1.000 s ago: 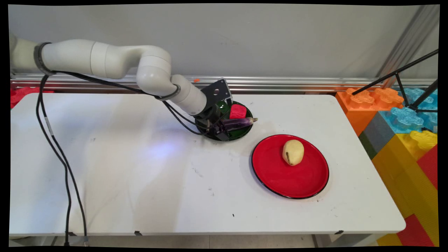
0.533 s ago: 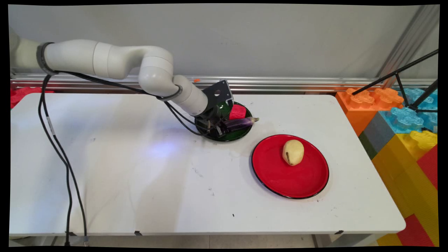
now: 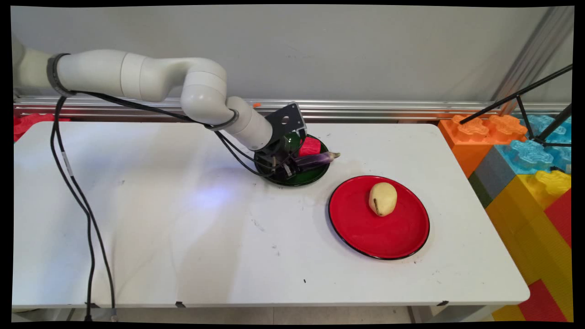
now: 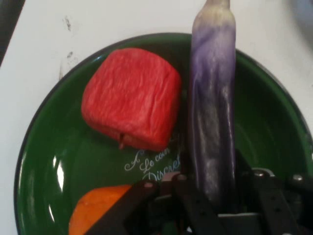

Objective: Place the picked object on the table

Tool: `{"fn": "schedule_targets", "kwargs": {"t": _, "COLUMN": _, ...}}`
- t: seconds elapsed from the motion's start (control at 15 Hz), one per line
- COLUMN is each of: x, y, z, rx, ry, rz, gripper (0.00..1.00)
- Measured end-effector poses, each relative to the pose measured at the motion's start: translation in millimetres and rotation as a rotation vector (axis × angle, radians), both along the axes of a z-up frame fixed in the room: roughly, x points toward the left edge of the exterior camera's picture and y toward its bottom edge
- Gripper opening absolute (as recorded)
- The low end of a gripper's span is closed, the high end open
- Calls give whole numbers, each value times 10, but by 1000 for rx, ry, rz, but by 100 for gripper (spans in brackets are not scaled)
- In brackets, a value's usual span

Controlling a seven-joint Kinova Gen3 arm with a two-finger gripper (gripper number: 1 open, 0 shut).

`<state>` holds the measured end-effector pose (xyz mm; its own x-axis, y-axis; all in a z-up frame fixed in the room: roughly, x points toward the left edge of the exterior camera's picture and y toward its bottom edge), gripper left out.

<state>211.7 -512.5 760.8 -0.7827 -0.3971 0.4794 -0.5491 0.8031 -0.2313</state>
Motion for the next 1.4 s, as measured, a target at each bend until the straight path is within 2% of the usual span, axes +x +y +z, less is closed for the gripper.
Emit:
{"fn": "schedule_targets", "kwargs": {"t": 0.53, "x": -44, "y": 39, "z": 407, "rx": -28, "ry": 4, "rz": -18, "gripper": 0}}
{"fn": "schedule_targets", "kwargs": {"t": 0.87, "x": -78, "y": 139, "z": 754, "rx": -34, "ry": 5, "rz": -24, "gripper": 0}}
{"fn": "schedule_targets", "kwargs": {"t": 1.13, "x": -177, "y": 369, "z": 983, "rx": 1, "ry": 17, "rz": -28, "gripper": 0}}
{"fn": "schedule_targets", "kwargs": {"t": 1.4, "x": -226, "y": 641, "z": 1113, "rx": 51, "ry": 20, "rz": -21, "gripper": 0}}
